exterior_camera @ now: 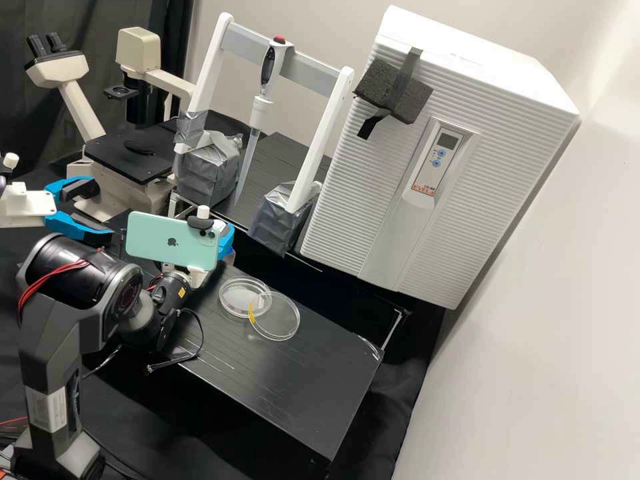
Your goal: Close the bottle
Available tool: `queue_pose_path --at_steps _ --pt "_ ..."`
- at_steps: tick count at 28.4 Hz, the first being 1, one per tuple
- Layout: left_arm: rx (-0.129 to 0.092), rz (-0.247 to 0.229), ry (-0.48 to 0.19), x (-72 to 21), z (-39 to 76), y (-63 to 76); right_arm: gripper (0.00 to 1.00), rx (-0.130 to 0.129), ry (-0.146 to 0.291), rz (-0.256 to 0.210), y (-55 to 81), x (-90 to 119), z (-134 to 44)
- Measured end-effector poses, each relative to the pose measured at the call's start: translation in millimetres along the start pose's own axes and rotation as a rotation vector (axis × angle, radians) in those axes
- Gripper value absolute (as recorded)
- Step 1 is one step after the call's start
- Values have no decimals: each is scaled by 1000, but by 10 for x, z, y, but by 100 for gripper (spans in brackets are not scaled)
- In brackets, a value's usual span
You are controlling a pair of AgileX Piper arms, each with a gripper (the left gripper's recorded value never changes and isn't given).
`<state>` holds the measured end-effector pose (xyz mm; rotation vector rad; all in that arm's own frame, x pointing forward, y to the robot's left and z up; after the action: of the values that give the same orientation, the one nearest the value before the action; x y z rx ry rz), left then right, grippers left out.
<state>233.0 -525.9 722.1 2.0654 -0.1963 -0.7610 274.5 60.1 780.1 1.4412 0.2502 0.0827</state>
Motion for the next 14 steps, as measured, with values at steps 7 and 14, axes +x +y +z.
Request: queue_pose_path --at_steps 7,14 --pt "0 2 0 -12 4 4 100 2 -2 3 13 -109 -18" --pt "-3 -12 -2 -36 25 -32 100 -1 30 52 100 -355 -94"
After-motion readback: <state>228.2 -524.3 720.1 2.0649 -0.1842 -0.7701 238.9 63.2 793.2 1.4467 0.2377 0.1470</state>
